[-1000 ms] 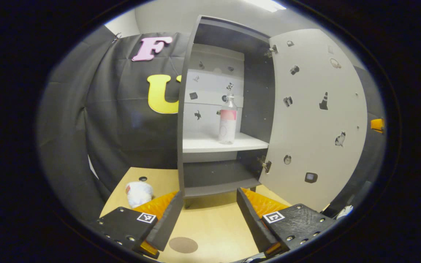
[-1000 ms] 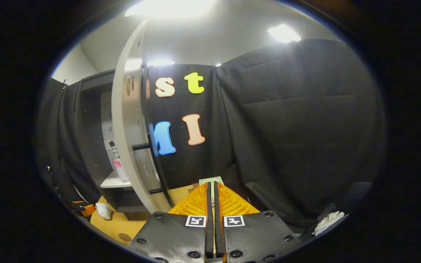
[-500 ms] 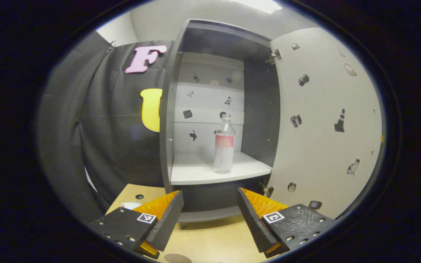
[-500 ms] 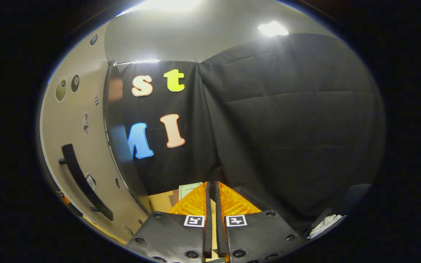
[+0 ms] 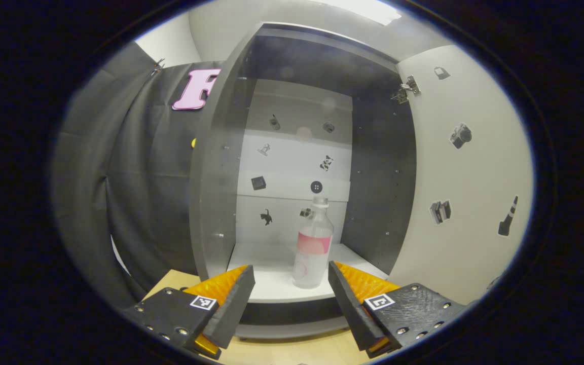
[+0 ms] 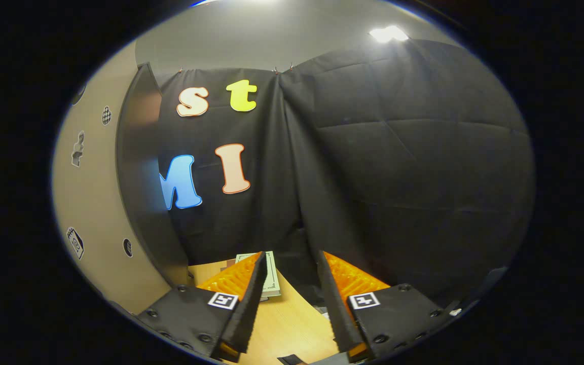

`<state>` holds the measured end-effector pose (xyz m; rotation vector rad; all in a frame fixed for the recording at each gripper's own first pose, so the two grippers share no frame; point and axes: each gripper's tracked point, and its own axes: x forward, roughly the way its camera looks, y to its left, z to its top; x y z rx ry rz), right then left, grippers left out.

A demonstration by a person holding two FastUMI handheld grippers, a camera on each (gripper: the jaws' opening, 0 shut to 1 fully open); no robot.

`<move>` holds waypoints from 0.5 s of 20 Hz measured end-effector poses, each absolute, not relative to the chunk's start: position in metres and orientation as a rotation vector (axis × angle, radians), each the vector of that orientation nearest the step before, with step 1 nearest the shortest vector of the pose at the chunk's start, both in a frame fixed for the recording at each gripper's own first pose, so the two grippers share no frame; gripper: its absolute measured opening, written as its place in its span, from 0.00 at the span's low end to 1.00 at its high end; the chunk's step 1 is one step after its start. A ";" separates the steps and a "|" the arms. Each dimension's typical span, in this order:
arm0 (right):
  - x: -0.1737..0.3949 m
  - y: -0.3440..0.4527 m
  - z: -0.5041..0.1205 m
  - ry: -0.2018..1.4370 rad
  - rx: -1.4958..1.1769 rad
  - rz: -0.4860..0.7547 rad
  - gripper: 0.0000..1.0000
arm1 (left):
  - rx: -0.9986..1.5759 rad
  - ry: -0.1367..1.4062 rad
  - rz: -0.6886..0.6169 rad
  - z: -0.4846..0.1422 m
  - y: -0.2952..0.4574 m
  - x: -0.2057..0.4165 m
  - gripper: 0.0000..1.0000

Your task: Open the cabinet door with the right hand, grasp the bottle in the cabinet with the left hand and place it on the coaster, then close the cabinet door with the right hand.

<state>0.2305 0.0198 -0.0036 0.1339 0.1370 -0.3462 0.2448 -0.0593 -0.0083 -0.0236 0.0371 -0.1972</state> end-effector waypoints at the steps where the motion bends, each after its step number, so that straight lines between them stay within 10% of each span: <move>1: 0.235 0.017 -0.008 0.145 0.138 -0.343 0.81 | -0.016 0.025 -0.206 -0.004 -0.066 0.252 0.89; 4: 0.249 0.004 -0.020 0.173 0.149 -0.347 0.98 | -0.002 -0.003 -0.227 0.008 -0.085 0.274 0.90; 10: 0.259 -0.017 -0.036 0.216 0.152 -0.373 0.98 | 0.024 -0.043 -0.250 0.017 -0.108 0.314 0.89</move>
